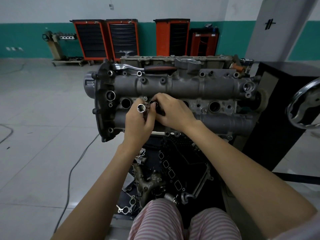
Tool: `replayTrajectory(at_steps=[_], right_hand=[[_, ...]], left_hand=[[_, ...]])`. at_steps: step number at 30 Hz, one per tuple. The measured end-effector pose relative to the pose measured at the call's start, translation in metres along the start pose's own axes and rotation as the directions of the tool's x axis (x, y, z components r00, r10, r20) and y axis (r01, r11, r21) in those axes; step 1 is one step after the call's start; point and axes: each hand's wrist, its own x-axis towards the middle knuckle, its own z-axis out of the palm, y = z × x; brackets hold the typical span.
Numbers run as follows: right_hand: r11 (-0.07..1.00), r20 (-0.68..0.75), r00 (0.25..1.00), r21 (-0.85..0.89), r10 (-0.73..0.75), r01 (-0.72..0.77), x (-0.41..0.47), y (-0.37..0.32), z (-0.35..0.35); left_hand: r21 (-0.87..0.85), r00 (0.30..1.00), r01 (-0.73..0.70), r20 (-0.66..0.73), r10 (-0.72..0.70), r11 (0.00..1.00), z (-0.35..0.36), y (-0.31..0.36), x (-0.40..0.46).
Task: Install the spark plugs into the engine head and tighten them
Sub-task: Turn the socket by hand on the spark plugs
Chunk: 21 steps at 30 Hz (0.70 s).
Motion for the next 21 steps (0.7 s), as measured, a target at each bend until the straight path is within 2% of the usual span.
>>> replayTrajectory(at_steps=[3,5,10,14,16,21], right_hand=[[0.997,0.023,0.998,-0.048,-0.059,0.06,-0.0024,-0.0019,-0.0006],[0.998,0.008,0.998,-0.015,-0.067,0.067,-0.0025,-0.0011,-0.0013],[0.997,-0.028,0.999,0.077,-0.03,0.032,-0.0012,-0.0017,-0.001],[0.997,-0.058,0.998,0.069,0.024,-0.02,-0.0005,0.0011,-0.0002],[0.996,-0.048,0.998,0.08,0.042,-0.038,-0.0004,0.0015,-0.0001],[0.998,0.023,0.999,-0.042,-0.04,0.041,-0.0008,0.0009,0.0017]], left_hand=[[-0.01,1.0,0.001,-0.005,-0.002,1.0,0.0019,0.0005,-0.0007],[-0.004,1.0,0.01,-0.014,-0.01,1.0,0.0026,0.0012,-0.0007],[0.015,0.999,0.011,-0.031,-0.01,1.0,0.0021,0.002,0.0027],[0.02,0.998,0.037,-0.053,-0.036,0.999,0.0044,0.0043,0.004],[0.019,0.999,0.006,-0.049,-0.005,1.0,0.0034,0.0031,0.0024],[0.014,1.0,-0.007,-0.007,0.007,1.0,0.0026,0.0013,-0.0002]])
